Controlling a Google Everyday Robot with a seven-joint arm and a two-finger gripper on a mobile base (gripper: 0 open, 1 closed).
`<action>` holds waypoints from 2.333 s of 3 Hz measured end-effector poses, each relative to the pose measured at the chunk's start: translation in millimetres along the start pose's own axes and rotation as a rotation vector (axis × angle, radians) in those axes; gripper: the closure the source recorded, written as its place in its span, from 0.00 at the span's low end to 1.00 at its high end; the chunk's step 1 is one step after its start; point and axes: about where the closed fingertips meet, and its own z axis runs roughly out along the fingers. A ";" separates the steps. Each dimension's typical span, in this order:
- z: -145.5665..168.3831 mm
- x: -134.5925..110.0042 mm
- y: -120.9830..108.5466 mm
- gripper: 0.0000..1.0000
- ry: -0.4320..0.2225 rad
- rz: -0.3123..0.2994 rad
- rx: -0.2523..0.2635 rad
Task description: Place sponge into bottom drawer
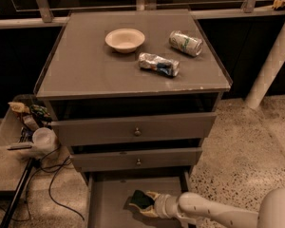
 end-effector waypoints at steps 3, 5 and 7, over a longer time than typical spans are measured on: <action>33.4 49.9 -3.8 1.00 0.027 0.047 0.036; 35.3 63.5 -11.5 0.81 0.031 0.081 0.060; 35.3 63.5 -11.4 0.34 0.031 0.081 0.060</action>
Offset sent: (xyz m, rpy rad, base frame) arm 0.0039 -0.0094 -0.0687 -0.0260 0.0245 -0.0616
